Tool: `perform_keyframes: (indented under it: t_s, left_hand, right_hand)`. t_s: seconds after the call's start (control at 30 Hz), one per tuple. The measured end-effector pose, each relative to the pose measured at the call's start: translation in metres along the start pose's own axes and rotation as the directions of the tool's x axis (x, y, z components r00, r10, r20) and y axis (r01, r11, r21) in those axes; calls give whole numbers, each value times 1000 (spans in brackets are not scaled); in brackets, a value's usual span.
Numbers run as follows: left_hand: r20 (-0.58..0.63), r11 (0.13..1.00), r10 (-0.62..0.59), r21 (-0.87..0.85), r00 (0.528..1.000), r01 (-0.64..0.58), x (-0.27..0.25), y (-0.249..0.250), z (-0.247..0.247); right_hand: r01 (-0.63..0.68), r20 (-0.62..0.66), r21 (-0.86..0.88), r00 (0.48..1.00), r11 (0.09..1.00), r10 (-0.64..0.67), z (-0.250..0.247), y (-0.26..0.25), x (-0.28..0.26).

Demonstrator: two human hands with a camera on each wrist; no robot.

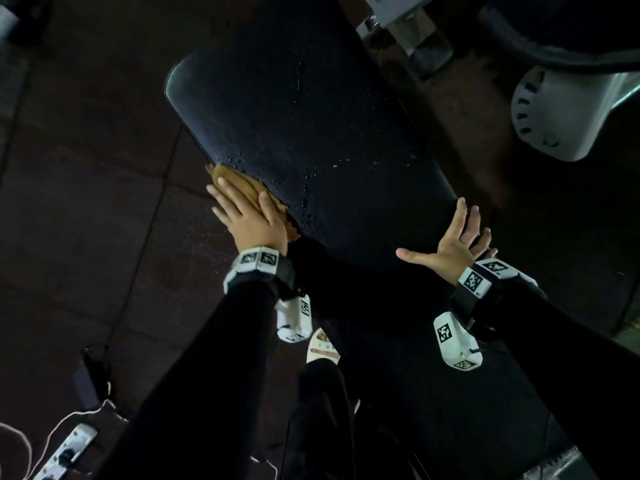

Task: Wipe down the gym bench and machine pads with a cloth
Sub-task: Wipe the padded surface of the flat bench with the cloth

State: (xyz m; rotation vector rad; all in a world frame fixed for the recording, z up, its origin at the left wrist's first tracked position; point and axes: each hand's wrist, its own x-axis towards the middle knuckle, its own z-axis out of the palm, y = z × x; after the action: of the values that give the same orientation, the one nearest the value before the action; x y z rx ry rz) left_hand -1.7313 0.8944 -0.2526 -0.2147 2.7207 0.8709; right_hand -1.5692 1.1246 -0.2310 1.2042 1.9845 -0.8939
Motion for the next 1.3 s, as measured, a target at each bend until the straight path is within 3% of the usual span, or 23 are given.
perform_keyframes:
  t_s: [0.23, 0.37, 0.53, 0.7, 0.77, 0.83, 0.93, 1.0, 1.13, 1.3]
  left_hand:
    - [130, 923, 129, 348, 983, -167, 42, 13, -21]
    - [250, 829, 249, 444, 936, -339, 42, 33, -9]
    - [439, 643, 425, 470, 792, -605, -13, 43, 24]
    - [469, 633, 485, 394, 738, -667, -91, 4, 27]
    - [453, 676, 457, 384, 766, -630, -106, -12, 18]
    - [392, 746, 391, 395, 833, -536, -105, -19, 7]
    - [261, 855, 230, 406, 938, -322, -70, -15, -2]
    - [184, 908, 165, 356, 969, -222, -35, -4, -7]
    - [149, 901, 125, 397, 981, -175, 24, 29, -5]
    - [276, 828, 226, 451, 934, -334, 26, 54, 13]
  right_hand:
    - [-21, 7, 15, 1000, 1000, 21, 0, -1, 3]
    - [-22, 10, 7, 1000, 1000, 22, -2, -3, 1]
    - [-4, 0, -11, 1000, 1000, 4, -2, -5, -3]
    - [-12, 5, -11, 1000, 1000, 12, -4, -6, -5]
    - [-3, 29, -2, 1000, 1000, 3, -5, -5, -5]
    - [4, 36, 4, 999, 1000, -4, -6, -4, -5]
    - [14, 36, 9, 999, 1000, -15, -5, -3, -6]
    - [17, 18, 12, 1000, 1000, -17, -5, -3, -6]
    - [19, 9, 12, 1000, 1000, -20, -4, -3, -4]
    - [29, 24, 27, 999, 999, -29, -5, -2, -4]
